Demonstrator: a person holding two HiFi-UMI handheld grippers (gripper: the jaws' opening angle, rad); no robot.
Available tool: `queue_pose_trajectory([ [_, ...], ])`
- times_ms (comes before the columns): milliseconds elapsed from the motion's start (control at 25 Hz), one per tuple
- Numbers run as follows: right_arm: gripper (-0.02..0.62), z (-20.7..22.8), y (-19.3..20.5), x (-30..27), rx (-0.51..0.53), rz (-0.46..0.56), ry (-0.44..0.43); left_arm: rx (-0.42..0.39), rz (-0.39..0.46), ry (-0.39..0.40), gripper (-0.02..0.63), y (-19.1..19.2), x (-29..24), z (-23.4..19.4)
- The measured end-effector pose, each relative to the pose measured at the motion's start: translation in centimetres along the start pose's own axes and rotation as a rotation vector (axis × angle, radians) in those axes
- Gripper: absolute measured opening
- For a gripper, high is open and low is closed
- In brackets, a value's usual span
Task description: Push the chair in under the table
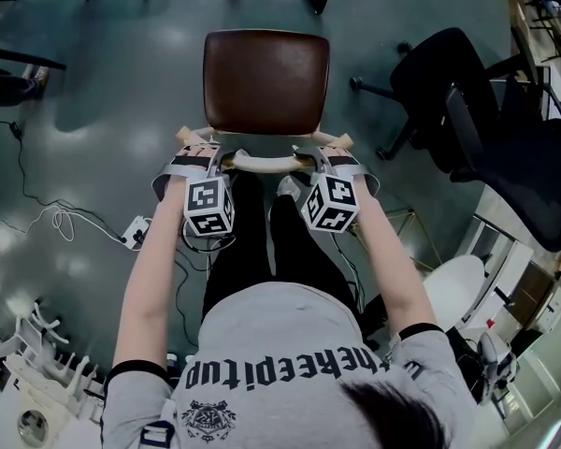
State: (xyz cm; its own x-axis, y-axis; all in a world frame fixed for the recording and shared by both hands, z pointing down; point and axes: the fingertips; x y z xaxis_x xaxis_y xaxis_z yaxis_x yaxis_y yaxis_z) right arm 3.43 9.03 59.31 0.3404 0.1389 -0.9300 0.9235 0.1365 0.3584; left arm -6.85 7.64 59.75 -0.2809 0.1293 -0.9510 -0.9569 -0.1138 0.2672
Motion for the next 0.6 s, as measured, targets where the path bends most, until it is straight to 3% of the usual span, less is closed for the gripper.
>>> queue_pose_trajectory([
  [600, 0.184, 0.92, 0.24, 0.06, -0.012, 0.038, 0.034, -0.050, 0.047, 0.066, 0.190, -0.51, -0.73, -0.86],
])
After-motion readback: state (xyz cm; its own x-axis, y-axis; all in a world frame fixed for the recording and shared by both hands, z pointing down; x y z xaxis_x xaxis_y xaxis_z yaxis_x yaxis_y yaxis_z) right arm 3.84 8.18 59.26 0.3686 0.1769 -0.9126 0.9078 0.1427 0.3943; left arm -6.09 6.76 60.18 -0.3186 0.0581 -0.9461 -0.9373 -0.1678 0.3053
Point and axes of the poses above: the fingertips, and each gripper's own axes: x backward along the fingers, z to its right, y out of its underside, and after that the axes turned 4 degrees about -z, right-handed
